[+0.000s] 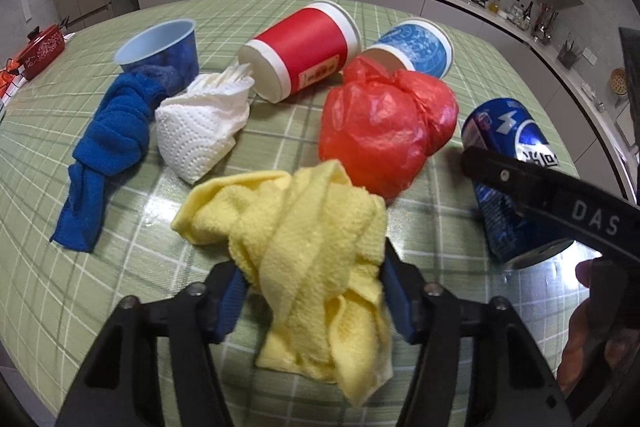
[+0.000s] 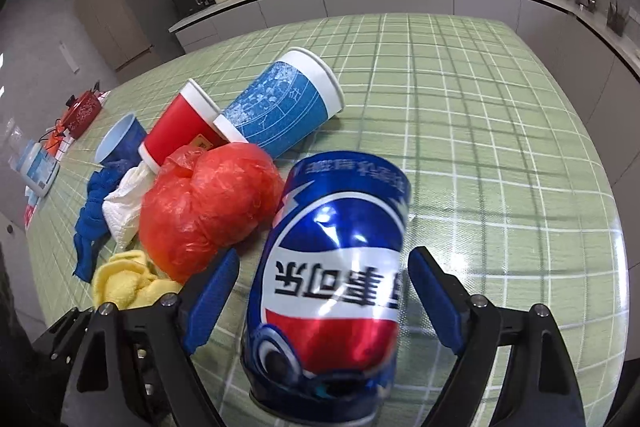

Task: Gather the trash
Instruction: 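Grasp the yellow cloth with left tool while right tool grasps Pepsi can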

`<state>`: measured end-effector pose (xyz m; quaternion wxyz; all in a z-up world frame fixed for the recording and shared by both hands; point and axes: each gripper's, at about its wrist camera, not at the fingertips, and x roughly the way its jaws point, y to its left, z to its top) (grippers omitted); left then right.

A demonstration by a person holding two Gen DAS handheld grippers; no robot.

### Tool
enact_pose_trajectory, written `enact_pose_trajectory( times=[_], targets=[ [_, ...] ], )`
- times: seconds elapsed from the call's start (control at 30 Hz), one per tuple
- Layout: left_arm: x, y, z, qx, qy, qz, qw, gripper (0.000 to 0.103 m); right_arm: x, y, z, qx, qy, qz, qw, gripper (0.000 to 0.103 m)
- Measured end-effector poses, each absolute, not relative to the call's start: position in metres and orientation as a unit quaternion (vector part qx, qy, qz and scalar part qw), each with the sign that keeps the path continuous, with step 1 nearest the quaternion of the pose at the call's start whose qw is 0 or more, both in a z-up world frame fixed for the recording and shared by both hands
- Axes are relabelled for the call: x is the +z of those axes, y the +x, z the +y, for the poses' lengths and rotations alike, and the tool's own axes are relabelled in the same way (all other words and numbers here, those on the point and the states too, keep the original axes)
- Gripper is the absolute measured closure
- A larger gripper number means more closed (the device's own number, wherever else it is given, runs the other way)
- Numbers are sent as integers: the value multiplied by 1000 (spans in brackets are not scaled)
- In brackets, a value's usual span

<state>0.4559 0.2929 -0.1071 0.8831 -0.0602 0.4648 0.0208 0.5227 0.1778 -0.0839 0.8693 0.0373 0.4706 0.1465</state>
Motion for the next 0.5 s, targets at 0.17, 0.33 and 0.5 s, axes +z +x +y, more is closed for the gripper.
enact_pose_trajectory(
  times=[0.17,0.33,0.5],
  targets=[
    [-107,450,301,21,-63,463,884,56,-91,525,177,152,49,479,863,40],
    [-106,449,301,26,-53,459,886,56,-91,519,174,148,51,474,867,40],
    [-106,453,286,40,-24,460,887,51,-87,508,170,139,46,470,871,40]
  ],
)
